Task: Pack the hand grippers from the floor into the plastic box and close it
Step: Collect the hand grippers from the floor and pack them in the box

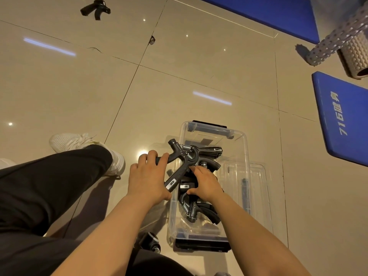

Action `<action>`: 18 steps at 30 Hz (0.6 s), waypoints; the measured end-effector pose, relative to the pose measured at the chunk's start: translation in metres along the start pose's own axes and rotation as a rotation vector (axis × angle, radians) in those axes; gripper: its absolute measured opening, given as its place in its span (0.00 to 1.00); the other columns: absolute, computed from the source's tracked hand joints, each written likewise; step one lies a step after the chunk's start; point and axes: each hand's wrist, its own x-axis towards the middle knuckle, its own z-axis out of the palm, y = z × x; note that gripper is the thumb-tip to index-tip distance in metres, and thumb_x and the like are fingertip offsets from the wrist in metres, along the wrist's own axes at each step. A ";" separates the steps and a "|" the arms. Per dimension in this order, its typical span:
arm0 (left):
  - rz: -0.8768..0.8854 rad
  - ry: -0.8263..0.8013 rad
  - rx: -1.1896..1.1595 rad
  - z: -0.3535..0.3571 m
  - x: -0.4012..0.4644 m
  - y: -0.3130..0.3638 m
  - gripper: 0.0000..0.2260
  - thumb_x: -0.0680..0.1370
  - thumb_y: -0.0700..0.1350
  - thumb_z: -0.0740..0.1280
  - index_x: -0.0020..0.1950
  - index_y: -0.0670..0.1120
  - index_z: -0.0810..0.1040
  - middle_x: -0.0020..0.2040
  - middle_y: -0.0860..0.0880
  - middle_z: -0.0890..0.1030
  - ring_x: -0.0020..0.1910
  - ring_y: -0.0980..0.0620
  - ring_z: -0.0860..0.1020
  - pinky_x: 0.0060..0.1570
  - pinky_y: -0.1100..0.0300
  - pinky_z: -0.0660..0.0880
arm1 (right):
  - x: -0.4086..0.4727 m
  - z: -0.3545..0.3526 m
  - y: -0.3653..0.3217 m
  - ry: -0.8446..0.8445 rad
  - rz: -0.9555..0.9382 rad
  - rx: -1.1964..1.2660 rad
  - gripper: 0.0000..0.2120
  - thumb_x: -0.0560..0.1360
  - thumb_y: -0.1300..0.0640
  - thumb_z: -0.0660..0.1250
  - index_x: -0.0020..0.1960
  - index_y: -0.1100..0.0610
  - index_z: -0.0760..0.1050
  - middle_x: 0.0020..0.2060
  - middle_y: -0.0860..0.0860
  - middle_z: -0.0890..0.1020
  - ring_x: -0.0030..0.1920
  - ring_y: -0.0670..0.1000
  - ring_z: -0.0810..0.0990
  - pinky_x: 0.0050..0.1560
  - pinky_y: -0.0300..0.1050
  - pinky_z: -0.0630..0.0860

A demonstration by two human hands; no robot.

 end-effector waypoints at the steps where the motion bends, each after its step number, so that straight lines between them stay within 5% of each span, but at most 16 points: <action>1: -0.001 -0.001 0.004 0.000 0.000 0.000 0.45 0.64 0.60 0.73 0.74 0.53 0.52 0.66 0.48 0.60 0.65 0.47 0.61 0.59 0.55 0.65 | -0.002 -0.001 -0.003 0.042 0.014 0.070 0.35 0.68 0.50 0.74 0.71 0.52 0.63 0.67 0.49 0.68 0.67 0.52 0.67 0.68 0.52 0.65; 5: -0.001 -0.009 0.026 0.002 0.001 0.003 0.45 0.64 0.61 0.72 0.74 0.52 0.52 0.65 0.48 0.61 0.64 0.46 0.62 0.59 0.55 0.65 | -0.029 -0.019 -0.031 0.389 0.303 0.527 0.17 0.77 0.57 0.64 0.65 0.54 0.70 0.58 0.48 0.75 0.59 0.49 0.75 0.56 0.42 0.72; 8: 0.002 -0.003 0.060 0.002 0.002 0.009 0.44 0.65 0.62 0.71 0.73 0.50 0.52 0.65 0.47 0.62 0.63 0.46 0.63 0.58 0.55 0.66 | -0.053 -0.026 -0.065 0.383 0.411 0.850 0.14 0.77 0.52 0.65 0.61 0.53 0.71 0.48 0.44 0.78 0.46 0.40 0.76 0.42 0.34 0.70; 14: -0.026 -0.005 0.056 0.003 -0.003 0.013 0.43 0.67 0.66 0.67 0.73 0.49 0.52 0.65 0.47 0.63 0.61 0.46 0.65 0.54 0.56 0.67 | -0.045 -0.021 -0.101 0.373 0.409 0.888 0.20 0.70 0.45 0.71 0.59 0.50 0.74 0.53 0.46 0.79 0.47 0.43 0.79 0.58 0.50 0.74; 18: -0.110 -0.185 -0.354 0.008 0.000 0.006 0.44 0.65 0.64 0.72 0.73 0.49 0.57 0.64 0.47 0.66 0.63 0.46 0.66 0.59 0.56 0.69 | -0.040 -0.027 -0.093 0.391 0.403 0.810 0.22 0.72 0.50 0.70 0.65 0.48 0.71 0.58 0.48 0.76 0.52 0.45 0.76 0.59 0.48 0.74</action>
